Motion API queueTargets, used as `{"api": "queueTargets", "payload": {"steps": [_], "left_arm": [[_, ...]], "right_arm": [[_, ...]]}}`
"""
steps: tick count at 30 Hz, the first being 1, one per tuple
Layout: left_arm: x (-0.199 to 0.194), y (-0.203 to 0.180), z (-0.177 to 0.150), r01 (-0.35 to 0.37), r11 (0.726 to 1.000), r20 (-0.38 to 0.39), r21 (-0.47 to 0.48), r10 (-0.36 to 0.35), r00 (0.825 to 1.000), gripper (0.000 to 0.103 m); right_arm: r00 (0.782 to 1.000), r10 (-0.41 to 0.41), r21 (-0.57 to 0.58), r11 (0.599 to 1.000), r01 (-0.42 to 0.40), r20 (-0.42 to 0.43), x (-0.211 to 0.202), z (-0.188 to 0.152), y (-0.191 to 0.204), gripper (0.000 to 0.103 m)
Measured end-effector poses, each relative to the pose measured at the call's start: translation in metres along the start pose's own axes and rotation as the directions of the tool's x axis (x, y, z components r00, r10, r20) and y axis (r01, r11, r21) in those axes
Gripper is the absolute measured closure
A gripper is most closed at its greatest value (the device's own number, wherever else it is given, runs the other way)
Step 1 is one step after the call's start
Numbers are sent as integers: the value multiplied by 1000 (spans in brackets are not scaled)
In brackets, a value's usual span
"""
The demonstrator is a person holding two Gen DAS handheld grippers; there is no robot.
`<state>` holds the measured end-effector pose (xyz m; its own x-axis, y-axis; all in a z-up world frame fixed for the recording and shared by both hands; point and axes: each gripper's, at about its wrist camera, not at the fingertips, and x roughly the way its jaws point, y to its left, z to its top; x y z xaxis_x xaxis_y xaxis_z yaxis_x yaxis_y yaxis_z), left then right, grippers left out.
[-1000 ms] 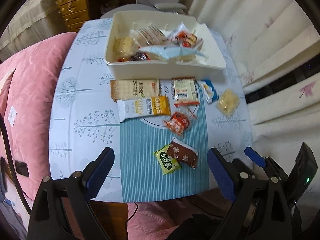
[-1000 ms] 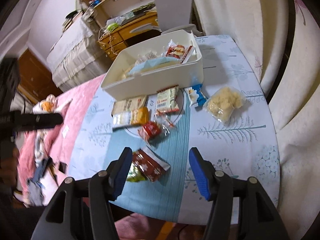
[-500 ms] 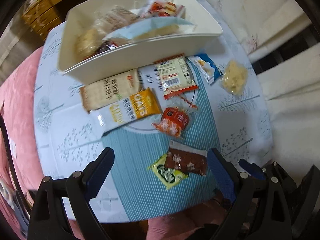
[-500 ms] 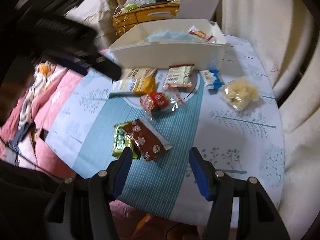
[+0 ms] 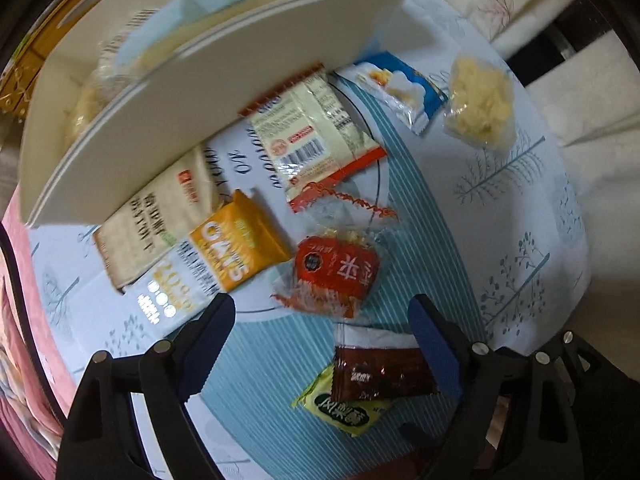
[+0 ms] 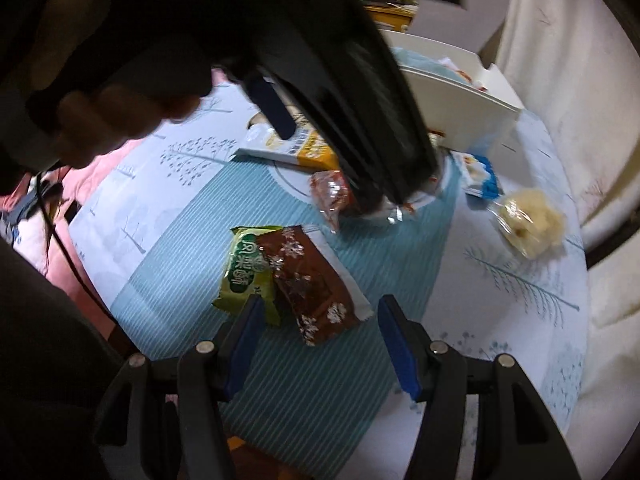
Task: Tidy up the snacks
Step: 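Lower left gripper onto the red bread bag while right grasps the brown chocolate pack, then lift both packs over the white tray and open both grippers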
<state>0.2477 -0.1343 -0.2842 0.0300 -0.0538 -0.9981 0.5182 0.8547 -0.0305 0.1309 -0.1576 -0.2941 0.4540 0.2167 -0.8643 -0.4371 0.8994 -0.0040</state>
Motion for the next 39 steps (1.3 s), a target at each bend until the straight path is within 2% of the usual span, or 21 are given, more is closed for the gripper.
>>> {"api": "queueTargets", "payload": {"steps": [4,9,16,17,18,20,21,22,23,24,28,34,39], "left_arm": [[13,-6,6,1,1000,-7,22,-1,1000,19],[25,-7,14,9,1000,-16,21,-8,1000,32],[38,-13,25,14,1000,-16,21,-14,1000,39],[39,-13,26,17,1000,-13,20,-17,1000,47],[41,-13,27,23,1000,-16,19,-23,1000,50],[43,-13,28,23,1000,-13,19,-23,1000,51],[42,-13,28,19,1000,-9,23,-19,1000,53],[43,-14,28,17,999,-6,26,-17,1000,53],[44,-13,28,18,1000,-4,25,-18,1000,54],[43,-11,28,20,1000,-3,20,-20,1000,54],[37,-10,21,21,1000,-8,5,-21,1000,55],[18,-7,16,28,999,29,-28,-27,999,55],[-8,-2,6,33,997,70,-66,-28,997,55]], "right_arm": [[1000,-9,-43,999,9,-4,10,1,7,44],[1000,-24,-81,996,23,-9,20,3,12,44],[999,-7,-40,999,6,-32,31,5,7,44],[1000,-2,-32,999,1,-31,32,5,6,44],[1000,1,-27,1000,-2,-30,32,5,5,44],[1000,9,-21,1000,-10,-29,33,5,3,45],[999,15,-19,1000,-16,-29,33,5,3,48],[999,23,-18,1000,-23,-29,34,5,2,52],[999,25,-17,1000,-26,-31,34,5,1,62],[999,20,-17,1000,-21,-36,35,5,0,65],[999,29,-11,999,-30,-44,36,7,-2,66],[998,37,22,999,-36,-54,29,9,-6,75],[994,62,89,995,-54,-88,21,5,-13,76]]}}
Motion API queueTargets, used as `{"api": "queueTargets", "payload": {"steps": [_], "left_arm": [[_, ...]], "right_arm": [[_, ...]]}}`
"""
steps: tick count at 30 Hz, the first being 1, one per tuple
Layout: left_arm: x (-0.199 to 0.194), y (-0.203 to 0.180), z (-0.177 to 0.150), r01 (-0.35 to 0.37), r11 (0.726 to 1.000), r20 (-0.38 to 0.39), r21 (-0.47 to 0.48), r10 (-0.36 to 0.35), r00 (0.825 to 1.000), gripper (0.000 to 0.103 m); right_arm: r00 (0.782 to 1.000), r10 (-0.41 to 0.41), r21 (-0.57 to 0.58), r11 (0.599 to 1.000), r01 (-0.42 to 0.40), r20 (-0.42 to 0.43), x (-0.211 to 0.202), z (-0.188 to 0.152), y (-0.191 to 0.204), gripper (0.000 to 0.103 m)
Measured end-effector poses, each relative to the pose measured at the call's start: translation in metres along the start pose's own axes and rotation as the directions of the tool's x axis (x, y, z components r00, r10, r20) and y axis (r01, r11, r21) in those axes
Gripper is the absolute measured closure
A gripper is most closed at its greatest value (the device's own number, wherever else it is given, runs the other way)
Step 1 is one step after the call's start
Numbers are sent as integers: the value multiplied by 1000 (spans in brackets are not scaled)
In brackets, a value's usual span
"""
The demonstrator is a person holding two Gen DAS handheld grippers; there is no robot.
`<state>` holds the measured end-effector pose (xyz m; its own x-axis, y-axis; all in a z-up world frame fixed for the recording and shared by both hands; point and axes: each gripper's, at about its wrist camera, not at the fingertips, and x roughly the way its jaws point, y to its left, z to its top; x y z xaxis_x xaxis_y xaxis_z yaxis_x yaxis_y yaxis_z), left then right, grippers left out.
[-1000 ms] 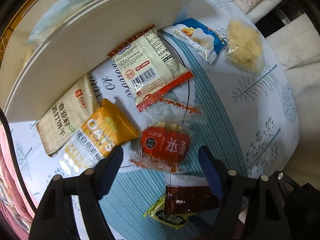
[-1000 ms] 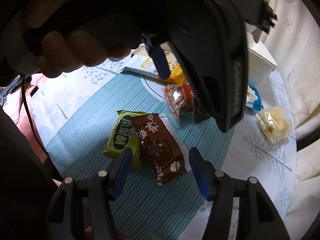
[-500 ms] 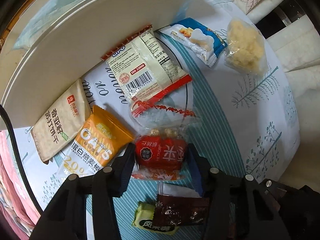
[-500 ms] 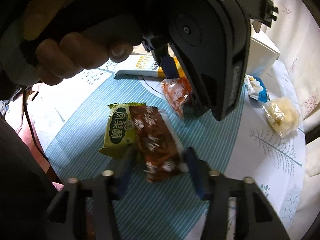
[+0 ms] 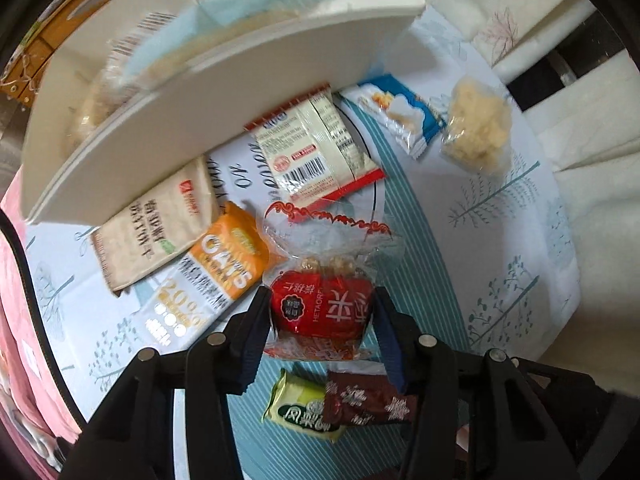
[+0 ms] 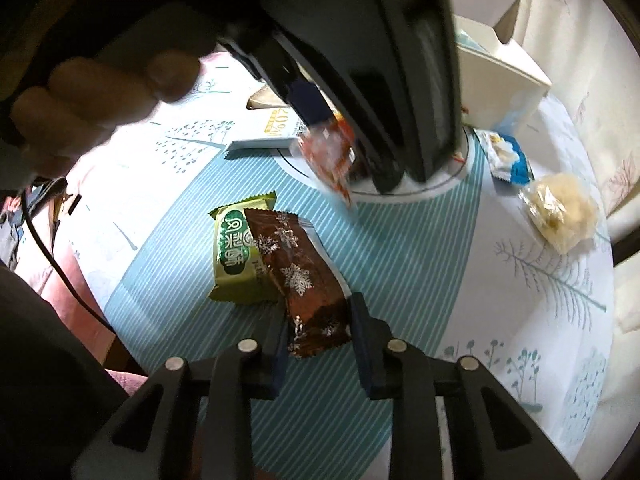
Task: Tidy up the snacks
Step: 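Lift both packs over the white tray and open both grippers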
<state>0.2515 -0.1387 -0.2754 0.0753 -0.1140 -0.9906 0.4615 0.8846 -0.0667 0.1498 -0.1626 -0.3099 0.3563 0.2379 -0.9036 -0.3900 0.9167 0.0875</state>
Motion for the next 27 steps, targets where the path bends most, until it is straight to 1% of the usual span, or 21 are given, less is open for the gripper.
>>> {"api": "queueTargets", "payload": {"steps": [6,9,12,15,19,24,27], "left_arm": [[-34,16,-15,10,998,45,-59,-7,999,55],[-53,28,-22,14,995,59,-94,-8,998,55],[-70,40,-29,16,991,70,-130,-7,998,55],[-82,52,-36,13,987,72,-159,-2,997,55],[-100,68,-36,20,982,81,-189,-5,997,55],[-123,87,-25,39,973,119,-228,-12,993,55],[-141,97,-15,31,971,153,-239,6,988,55]], "right_arm": [[999,38,151,988,-35,-18,-12,-2,-13,77],[998,54,224,973,-51,-9,-22,-1,-21,77],[998,64,269,961,-66,16,-36,3,-29,77],[999,48,282,958,-53,25,-44,11,-35,77],[999,26,299,953,-39,48,-56,28,-45,77],[995,15,342,938,-47,94,-70,54,-62,77],[991,13,367,928,-62,135,-78,74,-76,77]]}}
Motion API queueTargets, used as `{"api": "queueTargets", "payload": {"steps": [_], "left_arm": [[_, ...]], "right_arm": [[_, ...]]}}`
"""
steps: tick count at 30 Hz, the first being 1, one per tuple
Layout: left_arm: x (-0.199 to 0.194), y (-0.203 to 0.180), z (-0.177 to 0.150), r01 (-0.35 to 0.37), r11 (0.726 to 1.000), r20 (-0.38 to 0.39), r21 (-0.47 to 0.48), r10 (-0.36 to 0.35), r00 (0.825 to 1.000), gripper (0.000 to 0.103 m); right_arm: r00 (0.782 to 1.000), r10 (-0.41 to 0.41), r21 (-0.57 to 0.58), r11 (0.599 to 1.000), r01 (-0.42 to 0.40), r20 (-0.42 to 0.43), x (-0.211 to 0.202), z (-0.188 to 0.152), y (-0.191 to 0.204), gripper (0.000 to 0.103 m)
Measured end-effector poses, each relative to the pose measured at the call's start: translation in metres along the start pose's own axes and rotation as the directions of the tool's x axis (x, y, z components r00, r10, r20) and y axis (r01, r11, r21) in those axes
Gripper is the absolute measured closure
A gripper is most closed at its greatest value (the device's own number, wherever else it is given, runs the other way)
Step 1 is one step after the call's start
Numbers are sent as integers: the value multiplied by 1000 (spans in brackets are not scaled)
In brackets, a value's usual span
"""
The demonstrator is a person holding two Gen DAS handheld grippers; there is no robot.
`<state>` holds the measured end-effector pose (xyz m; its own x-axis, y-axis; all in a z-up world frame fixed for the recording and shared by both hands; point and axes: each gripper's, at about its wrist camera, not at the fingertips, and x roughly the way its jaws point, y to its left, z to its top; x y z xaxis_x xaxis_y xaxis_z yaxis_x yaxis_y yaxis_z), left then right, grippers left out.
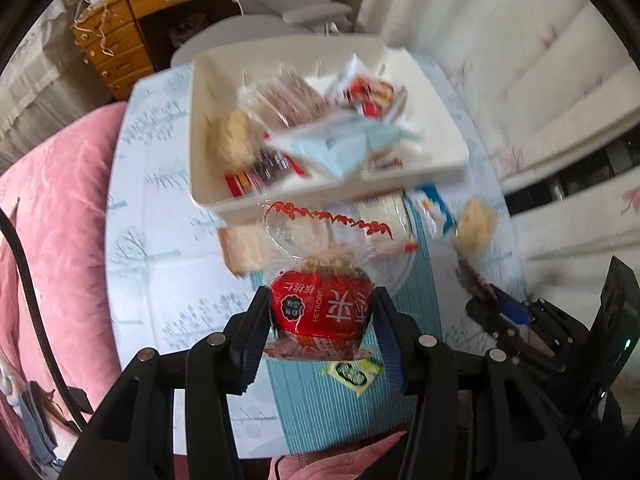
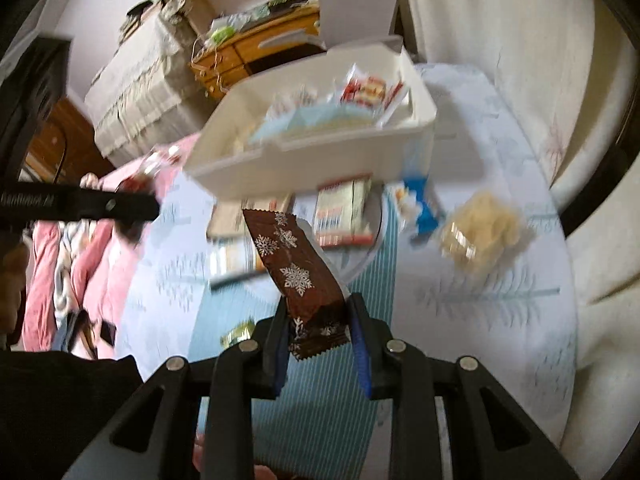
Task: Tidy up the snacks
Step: 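Lift both packs over the white tray and open both grippers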
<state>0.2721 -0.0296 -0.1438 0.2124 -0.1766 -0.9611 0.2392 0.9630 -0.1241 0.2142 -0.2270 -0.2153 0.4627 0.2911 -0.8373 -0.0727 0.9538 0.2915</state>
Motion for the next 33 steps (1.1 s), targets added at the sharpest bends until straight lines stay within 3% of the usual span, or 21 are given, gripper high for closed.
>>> {"api": "queueTargets", "payload": {"steps": [10,22,26,28,30,33], "left_arm": [[-15,29,44,24,998,103,-63,-18,994,54],[10,58,67,155,982,202,-111,-130,971,53],[19,63,74,186,974,220,-133,-154,963,44],[24,65,76,199,970,202,-137,-169,965,33],[28,67,76,204,968,192,-144,-175,966,29],[35,70,72,219,962,162,-165,-192,968,25]], "right_arm": [[993,38,60,997,-45,108,0,71,-15,77],[987,14,151,988,-38,161,25,119,-34,76],[989,-39,217,976,7,146,33,132,-43,74],[990,-73,250,967,40,120,37,134,-48,72],[989,-102,287,956,67,107,38,134,-52,59],[987,-136,344,934,99,85,35,128,-58,50]]}}
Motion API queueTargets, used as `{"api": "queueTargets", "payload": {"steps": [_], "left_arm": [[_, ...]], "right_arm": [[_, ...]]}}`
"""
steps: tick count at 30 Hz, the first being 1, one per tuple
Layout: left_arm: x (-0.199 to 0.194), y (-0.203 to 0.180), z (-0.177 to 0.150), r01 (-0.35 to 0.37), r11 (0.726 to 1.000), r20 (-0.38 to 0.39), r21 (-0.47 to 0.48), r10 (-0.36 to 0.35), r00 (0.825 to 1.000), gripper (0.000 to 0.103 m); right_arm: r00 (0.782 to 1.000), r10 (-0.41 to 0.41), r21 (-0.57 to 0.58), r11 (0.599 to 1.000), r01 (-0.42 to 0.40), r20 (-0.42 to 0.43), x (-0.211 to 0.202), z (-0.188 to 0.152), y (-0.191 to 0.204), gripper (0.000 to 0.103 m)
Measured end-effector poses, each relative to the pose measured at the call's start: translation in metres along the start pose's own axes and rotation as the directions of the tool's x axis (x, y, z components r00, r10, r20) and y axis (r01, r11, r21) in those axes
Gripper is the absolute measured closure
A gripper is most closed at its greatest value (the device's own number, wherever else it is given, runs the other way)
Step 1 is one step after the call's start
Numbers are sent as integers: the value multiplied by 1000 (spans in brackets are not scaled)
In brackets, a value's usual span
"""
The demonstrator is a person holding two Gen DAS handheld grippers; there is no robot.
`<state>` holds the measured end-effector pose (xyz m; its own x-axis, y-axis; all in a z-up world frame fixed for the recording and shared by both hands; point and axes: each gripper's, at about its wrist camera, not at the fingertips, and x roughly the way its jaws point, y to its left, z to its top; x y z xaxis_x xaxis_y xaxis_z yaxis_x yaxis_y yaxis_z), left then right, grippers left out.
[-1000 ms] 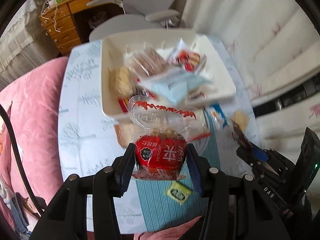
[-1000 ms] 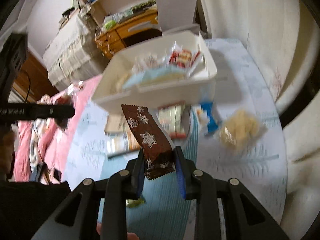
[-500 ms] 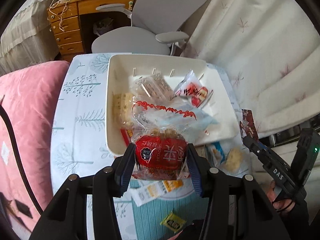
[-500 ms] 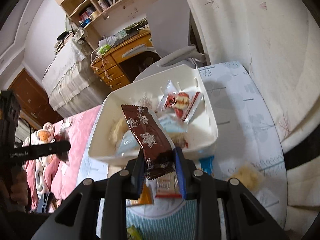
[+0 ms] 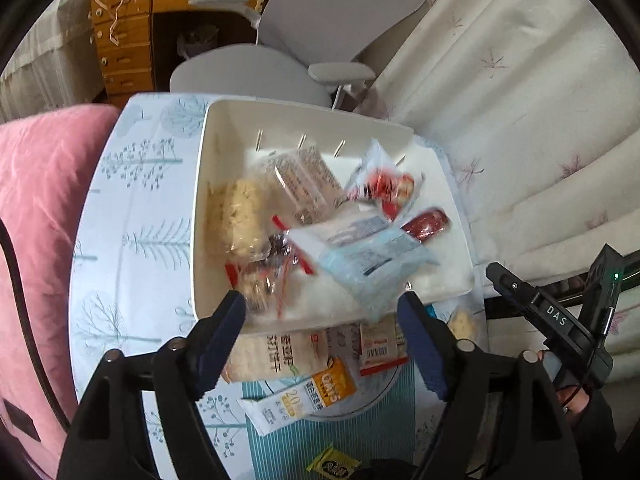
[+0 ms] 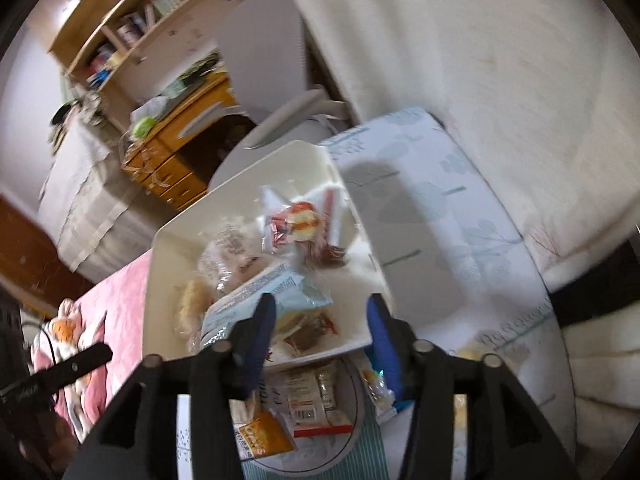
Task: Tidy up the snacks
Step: 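Lift both packs over the white tray and open both grippers, then grasp the green snack pack with left gripper while right grasps the clear cracker bag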
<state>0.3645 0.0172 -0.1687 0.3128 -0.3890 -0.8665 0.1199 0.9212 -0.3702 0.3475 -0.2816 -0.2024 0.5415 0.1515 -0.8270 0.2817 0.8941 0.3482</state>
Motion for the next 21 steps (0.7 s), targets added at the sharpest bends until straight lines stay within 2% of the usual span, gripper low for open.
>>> {"api": "queueTargets", "payload": {"steps": [3,6,12,16,21], "left_arm": [[0,5,-6,17,1000,-18,-17,-17,1000,21],[2,7,-15,2,1000,-33,-3,-2,999,19],[5,12,-39,-19,1000,-92,-10,18,996,17],[6,13,-56,-40,999,-122,-25,37,992,17],[4,12,-78,-106,992,-138,-65,96,986,17]], "right_arm": [[999,-41,79,996,43,-25,-4,-7,-11,45],[996,-71,153,985,77,-48,-9,-16,-22,41],[985,-153,304,937,171,-84,-17,-37,-48,36],[980,-168,377,905,195,-103,-17,-48,-65,36],[975,-159,415,885,210,-155,-9,-58,-85,36]]}}
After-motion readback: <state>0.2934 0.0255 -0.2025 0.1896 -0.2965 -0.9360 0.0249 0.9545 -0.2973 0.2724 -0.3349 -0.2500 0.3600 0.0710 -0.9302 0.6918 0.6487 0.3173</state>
